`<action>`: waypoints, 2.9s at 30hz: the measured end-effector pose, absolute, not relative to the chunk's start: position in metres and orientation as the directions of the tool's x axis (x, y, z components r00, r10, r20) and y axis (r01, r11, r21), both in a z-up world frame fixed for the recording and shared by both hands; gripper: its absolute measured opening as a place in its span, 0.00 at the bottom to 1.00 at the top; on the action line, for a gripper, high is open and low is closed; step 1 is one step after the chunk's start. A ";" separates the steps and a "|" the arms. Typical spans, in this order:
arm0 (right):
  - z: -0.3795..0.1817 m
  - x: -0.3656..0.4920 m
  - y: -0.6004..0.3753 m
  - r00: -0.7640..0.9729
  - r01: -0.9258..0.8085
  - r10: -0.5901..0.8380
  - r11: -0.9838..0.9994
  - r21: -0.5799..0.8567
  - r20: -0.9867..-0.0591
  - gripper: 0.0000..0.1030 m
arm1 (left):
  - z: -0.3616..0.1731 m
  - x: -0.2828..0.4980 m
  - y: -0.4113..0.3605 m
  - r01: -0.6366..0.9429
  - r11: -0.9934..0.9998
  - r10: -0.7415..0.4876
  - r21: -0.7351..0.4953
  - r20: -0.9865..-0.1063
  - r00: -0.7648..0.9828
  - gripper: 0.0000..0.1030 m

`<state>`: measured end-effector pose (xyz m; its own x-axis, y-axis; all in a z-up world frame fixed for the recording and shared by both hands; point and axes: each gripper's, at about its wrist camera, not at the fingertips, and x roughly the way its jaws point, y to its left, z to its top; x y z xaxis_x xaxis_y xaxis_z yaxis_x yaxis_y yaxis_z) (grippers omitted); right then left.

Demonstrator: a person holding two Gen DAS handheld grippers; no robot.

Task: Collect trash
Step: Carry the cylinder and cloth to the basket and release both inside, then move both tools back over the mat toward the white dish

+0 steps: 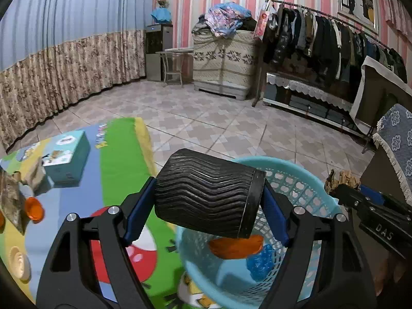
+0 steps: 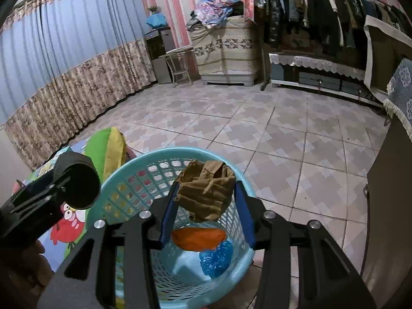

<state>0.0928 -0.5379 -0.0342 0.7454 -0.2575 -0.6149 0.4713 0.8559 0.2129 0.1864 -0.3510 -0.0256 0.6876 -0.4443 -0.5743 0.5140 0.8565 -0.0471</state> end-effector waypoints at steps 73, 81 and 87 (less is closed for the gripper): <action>-0.031 0.131 -0.415 0.789 0.287 -0.211 0.957 0.043 -0.578 0.92 | -0.020 0.181 -0.132 0.166 0.986 -0.126 0.021 -0.556 0.822 0.95; -0.028 0.129 -0.383 0.806 0.229 -0.149 0.971 0.070 -0.573 0.92 | -0.027 0.174 -0.091 0.108 0.994 -0.086 0.005 -0.569 0.818 0.95; -0.025 0.127 -0.360 0.812 0.186 -0.130 0.982 0.041 -0.568 0.92 | -0.030 0.170 -0.065 0.074 0.997 -0.057 0.008 -0.570 0.820 0.95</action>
<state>0.1269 -0.3600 -0.0254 0.8124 -0.1298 -0.5685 0.1855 0.9818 0.0409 0.1696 -0.0650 -0.0300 0.8196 -0.0565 -0.5702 0.0744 0.9972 0.0081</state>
